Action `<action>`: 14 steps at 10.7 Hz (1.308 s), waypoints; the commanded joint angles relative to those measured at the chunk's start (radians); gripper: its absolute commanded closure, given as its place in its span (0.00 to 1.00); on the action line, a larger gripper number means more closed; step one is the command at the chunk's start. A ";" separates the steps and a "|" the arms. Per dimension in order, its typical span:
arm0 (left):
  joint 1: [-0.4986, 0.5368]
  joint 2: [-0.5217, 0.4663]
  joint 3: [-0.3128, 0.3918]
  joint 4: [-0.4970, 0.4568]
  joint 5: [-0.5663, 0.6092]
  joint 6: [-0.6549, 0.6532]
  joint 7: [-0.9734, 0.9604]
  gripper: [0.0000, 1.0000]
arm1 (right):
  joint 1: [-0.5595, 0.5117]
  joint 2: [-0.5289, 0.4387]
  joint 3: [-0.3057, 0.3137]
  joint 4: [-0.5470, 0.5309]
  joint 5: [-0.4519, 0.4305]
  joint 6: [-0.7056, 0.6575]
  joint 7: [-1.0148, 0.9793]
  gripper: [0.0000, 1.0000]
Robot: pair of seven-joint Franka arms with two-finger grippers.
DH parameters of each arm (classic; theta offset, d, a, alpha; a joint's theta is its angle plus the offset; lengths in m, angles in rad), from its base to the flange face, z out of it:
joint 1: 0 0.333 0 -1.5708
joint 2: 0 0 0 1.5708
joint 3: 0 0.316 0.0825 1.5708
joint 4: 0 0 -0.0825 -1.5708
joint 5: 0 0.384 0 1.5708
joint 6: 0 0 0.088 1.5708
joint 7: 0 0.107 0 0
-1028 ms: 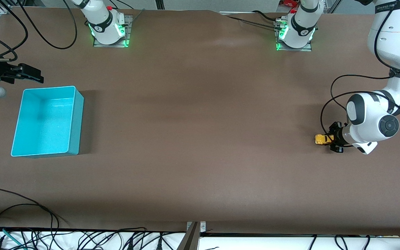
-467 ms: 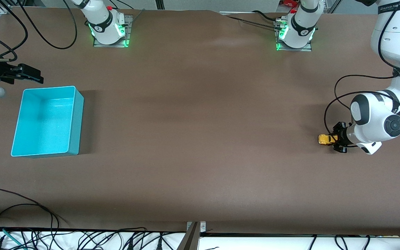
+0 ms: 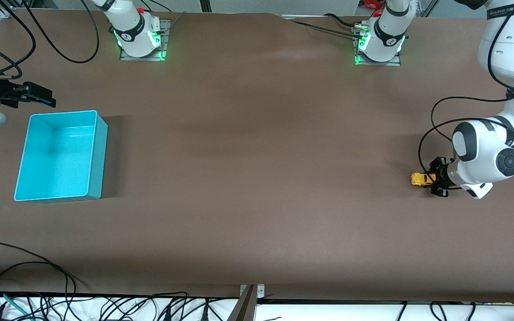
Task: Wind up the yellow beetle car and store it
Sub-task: 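Open the left gripper to release the car and withdraw it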
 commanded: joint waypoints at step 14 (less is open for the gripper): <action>-0.002 -0.191 -0.011 0.056 0.028 -0.164 0.039 0.10 | -0.006 -0.014 0.001 0.032 0.013 -0.011 -0.007 0.00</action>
